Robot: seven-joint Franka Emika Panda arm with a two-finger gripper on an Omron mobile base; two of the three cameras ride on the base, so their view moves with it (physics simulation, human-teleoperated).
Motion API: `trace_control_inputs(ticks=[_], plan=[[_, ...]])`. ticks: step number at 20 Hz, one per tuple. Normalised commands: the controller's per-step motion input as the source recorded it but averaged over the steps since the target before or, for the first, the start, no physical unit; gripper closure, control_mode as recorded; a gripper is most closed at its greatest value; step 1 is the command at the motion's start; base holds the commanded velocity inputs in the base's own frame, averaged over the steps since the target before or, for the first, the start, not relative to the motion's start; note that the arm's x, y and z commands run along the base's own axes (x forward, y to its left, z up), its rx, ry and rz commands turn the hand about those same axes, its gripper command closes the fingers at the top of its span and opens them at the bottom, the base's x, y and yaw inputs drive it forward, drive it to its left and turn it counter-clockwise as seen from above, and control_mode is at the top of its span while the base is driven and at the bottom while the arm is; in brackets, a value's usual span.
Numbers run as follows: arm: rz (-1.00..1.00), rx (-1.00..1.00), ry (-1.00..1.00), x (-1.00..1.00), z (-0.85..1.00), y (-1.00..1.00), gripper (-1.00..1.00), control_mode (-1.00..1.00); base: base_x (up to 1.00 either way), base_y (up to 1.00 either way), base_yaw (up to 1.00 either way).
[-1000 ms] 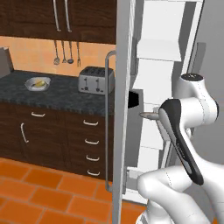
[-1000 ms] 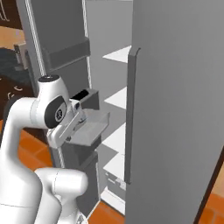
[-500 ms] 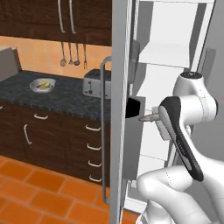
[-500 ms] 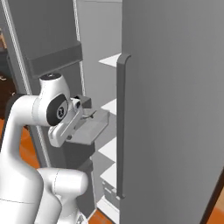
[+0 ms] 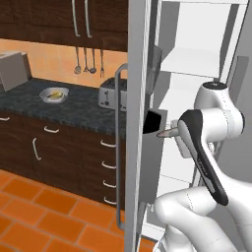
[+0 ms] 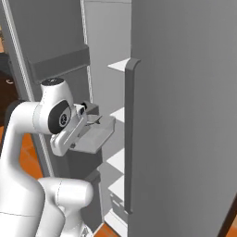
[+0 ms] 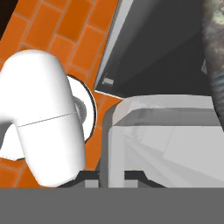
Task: Take the meat container that has the fish and place it on the second highest rack of the freezer. Then take the vegetable container that has the squash and cucumber and place it on the highest rack of the freezer.
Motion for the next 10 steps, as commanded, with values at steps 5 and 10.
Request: trace_control_inputs(ticks=[5, 10], plan=[[0.00, 0.00, 0.00, 0.00, 0.00, 0.00, 1.00, 1.00, 0.14, -0.24, 0.01], [0.00, 0.00, 0.00, 0.00, 0.00, 0.00, 1.00, 1.00, 0.50, -0.31, -0.10]])
